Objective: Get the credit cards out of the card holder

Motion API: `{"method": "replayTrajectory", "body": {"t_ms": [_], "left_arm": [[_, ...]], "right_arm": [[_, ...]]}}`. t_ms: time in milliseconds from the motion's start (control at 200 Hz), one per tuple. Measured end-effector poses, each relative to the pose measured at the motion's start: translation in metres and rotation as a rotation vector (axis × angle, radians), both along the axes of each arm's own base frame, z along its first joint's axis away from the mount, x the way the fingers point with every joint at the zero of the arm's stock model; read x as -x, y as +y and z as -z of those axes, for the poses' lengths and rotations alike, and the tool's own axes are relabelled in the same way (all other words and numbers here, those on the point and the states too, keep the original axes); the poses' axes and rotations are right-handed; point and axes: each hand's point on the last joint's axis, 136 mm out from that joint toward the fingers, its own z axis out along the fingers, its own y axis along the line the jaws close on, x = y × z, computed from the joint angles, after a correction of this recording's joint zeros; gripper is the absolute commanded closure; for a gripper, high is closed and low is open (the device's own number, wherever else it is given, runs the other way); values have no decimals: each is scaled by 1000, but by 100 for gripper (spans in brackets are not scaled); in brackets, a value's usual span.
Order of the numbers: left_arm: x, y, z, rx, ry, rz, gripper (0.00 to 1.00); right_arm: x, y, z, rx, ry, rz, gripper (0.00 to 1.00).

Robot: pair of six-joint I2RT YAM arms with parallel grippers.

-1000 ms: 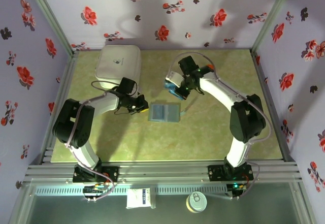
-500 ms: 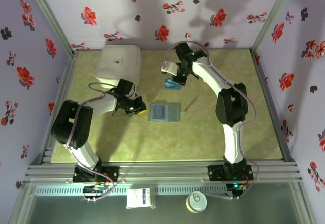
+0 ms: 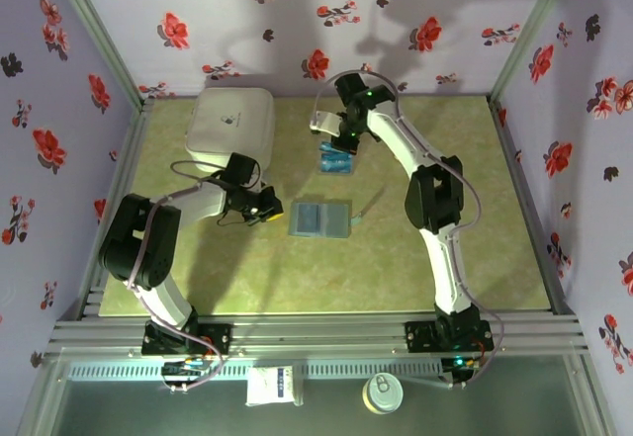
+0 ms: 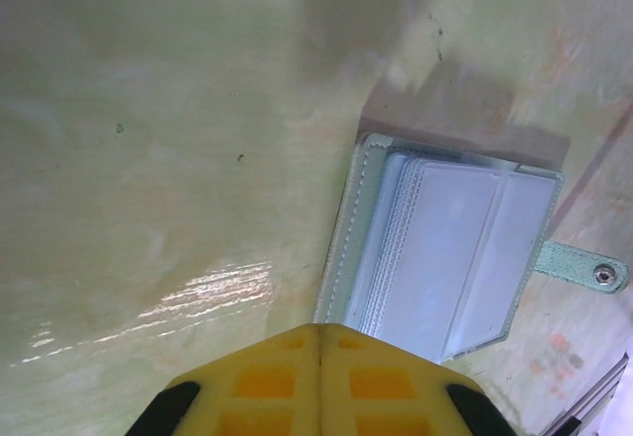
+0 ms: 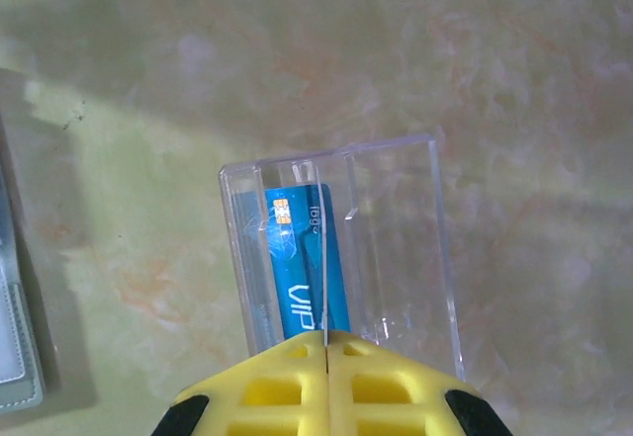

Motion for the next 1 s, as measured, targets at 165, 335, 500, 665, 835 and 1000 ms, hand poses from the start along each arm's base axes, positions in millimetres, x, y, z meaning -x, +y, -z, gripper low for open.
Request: {"method": "replayTrajectory", "body": {"t_ms": [165,335,500,665,835,1000], "left_arm": [[0,2,1,-3,3,-4,93],[4,4,5,-7,15,-4,93],[4,4,5,-7,16,-4,93],[4,4,5,-5,17,-3,93],[4,3,5,-5,17,-2,93],[4,3,4,-3,14,-2,93]], "right_arm": [[-4,-2,9,30,0,-23,100],[0,-7,22,66,27,-44,100],[2,-9,25,79,35,-48,85],[0,-12,25,98,25,-42,79],[-3,-14,25,105,18,-25,79],[-11,-10,21,70,-7,32,78]]}}
